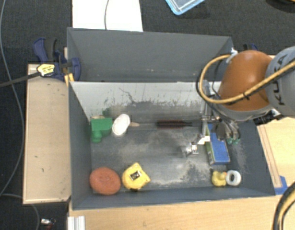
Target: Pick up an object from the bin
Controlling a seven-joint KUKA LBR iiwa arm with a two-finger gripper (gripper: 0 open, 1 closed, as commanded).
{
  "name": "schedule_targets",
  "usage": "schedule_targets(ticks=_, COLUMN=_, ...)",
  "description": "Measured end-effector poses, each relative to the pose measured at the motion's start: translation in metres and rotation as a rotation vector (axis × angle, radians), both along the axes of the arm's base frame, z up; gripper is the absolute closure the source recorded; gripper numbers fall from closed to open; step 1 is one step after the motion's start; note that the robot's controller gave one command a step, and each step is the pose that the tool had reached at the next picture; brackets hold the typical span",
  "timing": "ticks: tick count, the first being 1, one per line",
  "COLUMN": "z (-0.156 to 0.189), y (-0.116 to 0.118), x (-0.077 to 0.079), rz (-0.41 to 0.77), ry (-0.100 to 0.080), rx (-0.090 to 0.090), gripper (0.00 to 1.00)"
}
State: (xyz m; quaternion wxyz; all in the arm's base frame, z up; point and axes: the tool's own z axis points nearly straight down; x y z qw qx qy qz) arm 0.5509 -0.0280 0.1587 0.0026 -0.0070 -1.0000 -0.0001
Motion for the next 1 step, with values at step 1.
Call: schedule_targets(ticks=1, z=0.0045, y=0.0001, x=0.0017, rz=0.001, ry=-0.008, rx=0.000, gripper=0.00)
